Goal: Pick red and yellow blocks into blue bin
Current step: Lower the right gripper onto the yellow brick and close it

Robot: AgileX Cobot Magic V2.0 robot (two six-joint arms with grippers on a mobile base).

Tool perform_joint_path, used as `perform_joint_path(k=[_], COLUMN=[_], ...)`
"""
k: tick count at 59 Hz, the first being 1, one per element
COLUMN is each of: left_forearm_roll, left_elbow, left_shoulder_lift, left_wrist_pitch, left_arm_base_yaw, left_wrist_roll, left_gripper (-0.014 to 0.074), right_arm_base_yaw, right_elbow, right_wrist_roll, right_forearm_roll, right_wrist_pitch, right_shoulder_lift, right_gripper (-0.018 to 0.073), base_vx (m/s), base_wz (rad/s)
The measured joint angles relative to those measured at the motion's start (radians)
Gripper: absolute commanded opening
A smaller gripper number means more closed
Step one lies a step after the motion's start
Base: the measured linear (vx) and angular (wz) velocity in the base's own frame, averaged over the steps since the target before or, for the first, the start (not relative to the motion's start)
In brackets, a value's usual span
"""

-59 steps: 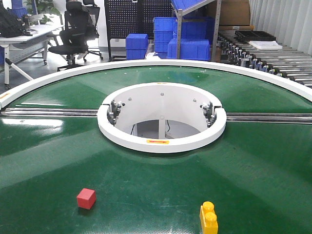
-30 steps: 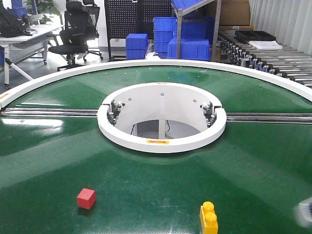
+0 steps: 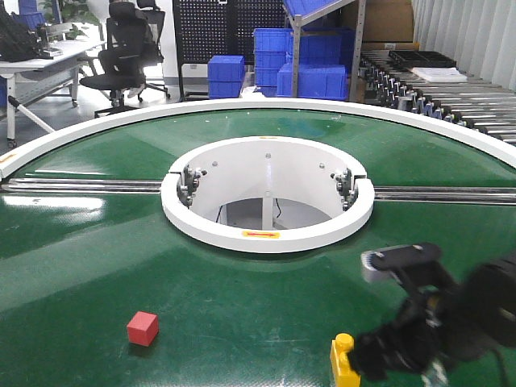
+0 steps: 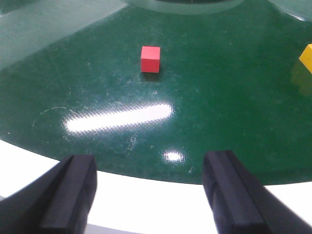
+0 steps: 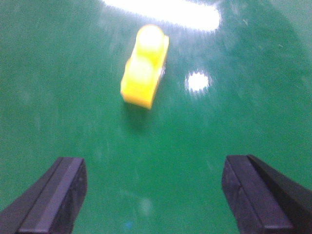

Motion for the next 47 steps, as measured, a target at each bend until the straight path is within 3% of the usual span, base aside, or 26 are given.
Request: perform_joint_path(k=[21,47], left_forearm_roll=[0.000,0.000], left_elbow=[0.000,0.000], left_shoulder_lift=[0.000,0.000], left_wrist_pitch=[-0.003,-0.003], left_arm_base_yaw=[0.000,0.000], left_wrist_roll=[0.000,0.000], left_gripper=[0.0577,0.0577], right_arm_base_yaw=[0.000,0.000], right_elbow=[-0.229,-0.332], right_wrist_roll=[0.065,0.067], right_forearm_roll=[0.000,0.000], right_wrist_pitch=[0.053,0.035], right_shoulder_lift=[0.328,0.500], right_gripper=[0.0593,0.0593], base_vx=[0.00,0.00], base_wz=[0.00,0.00])
